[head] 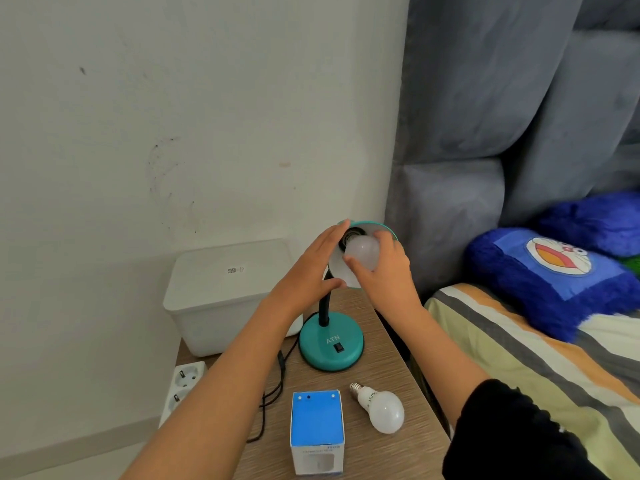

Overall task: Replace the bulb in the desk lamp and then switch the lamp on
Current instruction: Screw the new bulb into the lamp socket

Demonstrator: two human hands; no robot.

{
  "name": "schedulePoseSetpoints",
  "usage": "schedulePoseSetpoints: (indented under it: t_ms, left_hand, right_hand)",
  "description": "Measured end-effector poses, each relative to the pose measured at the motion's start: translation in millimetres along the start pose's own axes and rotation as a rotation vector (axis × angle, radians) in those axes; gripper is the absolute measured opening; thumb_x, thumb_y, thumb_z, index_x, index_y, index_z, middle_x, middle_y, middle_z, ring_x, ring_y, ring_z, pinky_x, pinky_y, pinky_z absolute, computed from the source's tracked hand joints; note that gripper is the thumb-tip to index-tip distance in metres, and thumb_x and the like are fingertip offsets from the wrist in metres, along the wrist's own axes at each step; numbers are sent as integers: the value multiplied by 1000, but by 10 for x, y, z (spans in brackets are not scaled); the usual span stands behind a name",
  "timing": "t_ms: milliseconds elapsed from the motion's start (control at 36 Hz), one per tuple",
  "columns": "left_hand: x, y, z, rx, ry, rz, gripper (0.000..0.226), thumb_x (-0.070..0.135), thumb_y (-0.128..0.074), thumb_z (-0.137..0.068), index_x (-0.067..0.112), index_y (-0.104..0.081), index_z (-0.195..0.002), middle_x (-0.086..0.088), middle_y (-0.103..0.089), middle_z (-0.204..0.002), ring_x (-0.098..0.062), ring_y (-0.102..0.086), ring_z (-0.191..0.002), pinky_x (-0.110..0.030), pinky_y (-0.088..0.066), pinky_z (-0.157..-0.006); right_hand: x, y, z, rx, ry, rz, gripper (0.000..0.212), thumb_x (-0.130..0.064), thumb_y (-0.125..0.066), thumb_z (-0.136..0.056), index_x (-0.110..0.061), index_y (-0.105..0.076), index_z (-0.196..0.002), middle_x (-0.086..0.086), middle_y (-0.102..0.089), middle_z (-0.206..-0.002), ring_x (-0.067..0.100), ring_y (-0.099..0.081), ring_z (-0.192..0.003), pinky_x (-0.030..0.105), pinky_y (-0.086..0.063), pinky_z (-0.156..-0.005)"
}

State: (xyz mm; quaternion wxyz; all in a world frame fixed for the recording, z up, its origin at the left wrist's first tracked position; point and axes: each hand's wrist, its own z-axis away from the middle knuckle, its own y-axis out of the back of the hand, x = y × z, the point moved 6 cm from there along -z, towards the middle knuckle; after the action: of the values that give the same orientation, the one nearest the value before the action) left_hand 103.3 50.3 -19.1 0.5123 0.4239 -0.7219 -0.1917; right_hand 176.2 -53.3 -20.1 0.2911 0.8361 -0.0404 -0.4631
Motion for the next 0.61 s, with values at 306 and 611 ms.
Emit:
schedulePoseSetpoints:
  t_ms: [306,611]
  left_hand:
    - [-3,5,8,10,2,16,95,5,-72,-78,29,-12,-148,8,-20,-154,3,-19,-137,-26,-22,-116]
    - [-9,3,7,19,-3,35,93,7,-72,-79,30,-12,-147,7,-21,-154,-3,-21,-140,-30,-23,-117]
  right_hand:
    - [-61,-36,1,-13,11,-33,52,-32,-60,-87,-18,-39,-133,12,-42,-133,23,-44,-120,22,-32,-87]
    - [-56,-34,35,-8,18,-38,50,-24,-64,-83,-19,-45,-128,10,-44,-130,20,-45,-113,22,-32,-82]
